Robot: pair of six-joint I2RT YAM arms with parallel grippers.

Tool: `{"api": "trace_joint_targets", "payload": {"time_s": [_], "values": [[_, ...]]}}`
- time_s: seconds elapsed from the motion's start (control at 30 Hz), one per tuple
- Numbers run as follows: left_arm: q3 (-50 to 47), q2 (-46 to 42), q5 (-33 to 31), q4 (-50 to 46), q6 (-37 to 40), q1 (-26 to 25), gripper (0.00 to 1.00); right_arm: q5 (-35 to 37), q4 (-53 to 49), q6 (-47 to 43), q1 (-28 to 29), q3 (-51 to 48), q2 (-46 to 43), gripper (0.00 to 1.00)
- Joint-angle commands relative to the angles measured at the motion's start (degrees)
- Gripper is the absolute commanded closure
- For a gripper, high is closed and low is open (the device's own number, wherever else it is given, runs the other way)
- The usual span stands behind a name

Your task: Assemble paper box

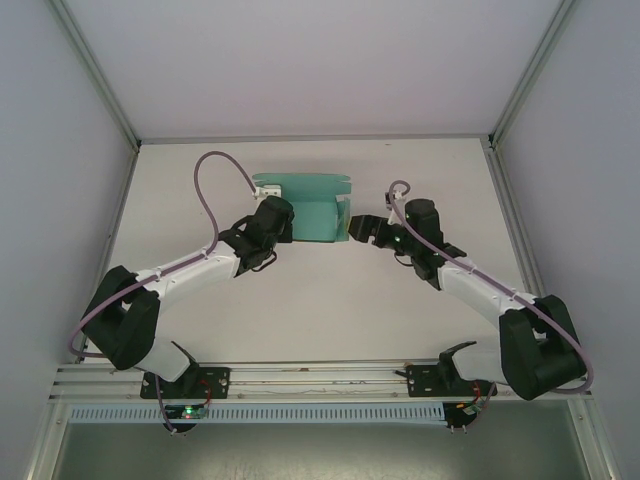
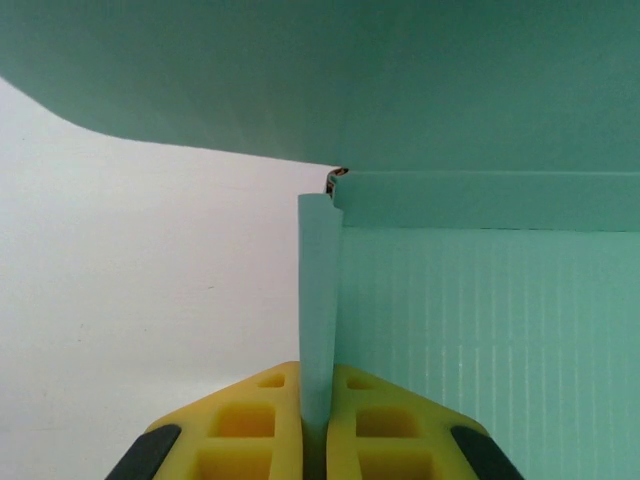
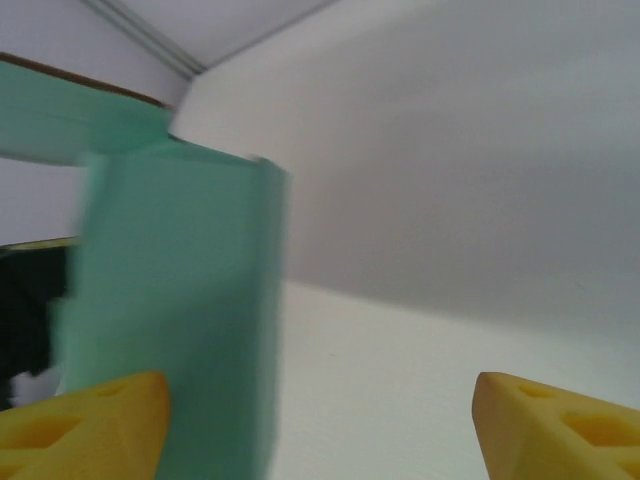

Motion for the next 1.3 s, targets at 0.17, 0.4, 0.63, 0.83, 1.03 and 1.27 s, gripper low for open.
{"api": "trace_joint_targets", "payload": {"time_s": [0.17,0.4,0.63,0.83,1.03,1.27], "values": [[0.9,0.2,-2.5,2.2,2.4,-0.7,1.0,-11.1,6.6,0.5,2.4,5.3,7.4,0.45],[1.7,0.1,-3.8,1.7,2.7,-0.9,1.0,-1.3,-3.6,-4.7,6.3,12.1,11.7,0.52],[3.1,0.4,-7.0,0.3,2.5,-1.8,1.0,23.6,-20.1,-8.8,11.8,20.4,16.4,0.67],[3.0,-0.2,-7.3,1.6,1.9,-2.0,1.0,32.3,-23.6,-6.9,14.6,23.2,20.8,0.71],[5.1,0.3,-8.9,-0.4,-0.4,-2.1,1.0,44.6,-19.8,-3.9,18.6,21.4,21.0,0.9],[8.1,2.5,-8.4,-3.5,-4.0,-2.1,1.0,55.5,-11.0,-4.0,23.9,18.8,22.2,0.91]]}}
